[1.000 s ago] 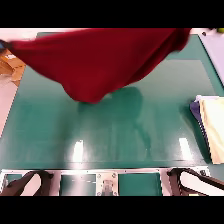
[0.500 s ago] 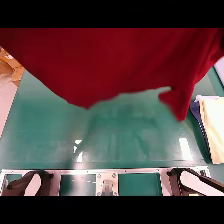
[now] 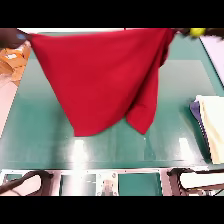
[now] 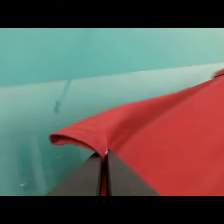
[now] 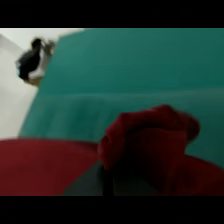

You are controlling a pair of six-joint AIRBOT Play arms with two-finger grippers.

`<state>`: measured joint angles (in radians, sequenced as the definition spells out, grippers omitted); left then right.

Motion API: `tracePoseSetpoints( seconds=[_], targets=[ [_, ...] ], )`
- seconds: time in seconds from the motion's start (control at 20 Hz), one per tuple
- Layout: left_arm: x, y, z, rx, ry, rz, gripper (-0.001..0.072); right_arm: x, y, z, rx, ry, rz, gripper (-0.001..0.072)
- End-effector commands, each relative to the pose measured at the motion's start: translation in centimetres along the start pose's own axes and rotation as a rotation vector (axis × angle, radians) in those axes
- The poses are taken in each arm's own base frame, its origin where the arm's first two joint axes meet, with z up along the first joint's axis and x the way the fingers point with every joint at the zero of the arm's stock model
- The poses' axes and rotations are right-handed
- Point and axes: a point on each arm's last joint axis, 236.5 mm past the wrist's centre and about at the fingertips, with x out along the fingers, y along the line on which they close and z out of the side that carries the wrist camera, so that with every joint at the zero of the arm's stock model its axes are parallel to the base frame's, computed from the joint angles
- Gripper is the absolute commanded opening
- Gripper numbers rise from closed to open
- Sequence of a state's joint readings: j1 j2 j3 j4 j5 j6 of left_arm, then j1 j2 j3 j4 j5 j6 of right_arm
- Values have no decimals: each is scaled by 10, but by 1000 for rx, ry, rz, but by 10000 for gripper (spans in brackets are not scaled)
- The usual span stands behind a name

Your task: Fold the shirts.

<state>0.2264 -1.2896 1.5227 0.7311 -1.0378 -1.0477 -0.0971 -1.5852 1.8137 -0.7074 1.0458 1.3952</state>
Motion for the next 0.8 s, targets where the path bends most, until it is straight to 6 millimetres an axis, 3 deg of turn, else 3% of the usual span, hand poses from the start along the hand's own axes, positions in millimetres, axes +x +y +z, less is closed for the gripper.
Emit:
tracePoseSetpoints(
  seconds=[0.0, 0.1, 0.25, 0.3, 0.35, 0.4, 0.45, 0.5, 0.55, 0.65, 0.75],
  targets=[
    [109, 50, -54, -102, 89, 24, 20, 103, -65, -71, 89, 152, -58, 22],
    [152, 55, -90, -129, 150, 21, 20, 142, -93, -104, 132, 204, -84, 22],
    [183, 60, -126, -159, 216, 18, 21, 167, -122, -134, 180, 250, -109, 34],
    [184, 60, -130, -180, 230, 14, 23, 166, -128, -134, 189, 254, -114, 141],
    [181, 60, -132, -186, 243, 9, 118, 159, -133, -129, 198, 255, -115, 254],
    [174, 57, -131, -201, 270, -15, 426, 147, -135, -122, 203, 265, -106, 310],
    [164, 53, -131, -224, 309, -47, 542, 131, -137, -112, 205, 281, -95, 313],
    [150, 47, -131, -238, 361, -90, 542, 111, -140, -103, 210, 296, -86, 312],
    [135, 44, -130, -254, 407, -122, 501, 90, -145, -96, 219, 311, -82, 307],
    [105, 41, -133, -276, 496, -179, 25, 48, -154, -88, 240, 342, -79, 270],
    [86, 40, -144, -339, 575, -196, 18, 16, -161, -94, 272, 386, -79, 264]
  ],
)
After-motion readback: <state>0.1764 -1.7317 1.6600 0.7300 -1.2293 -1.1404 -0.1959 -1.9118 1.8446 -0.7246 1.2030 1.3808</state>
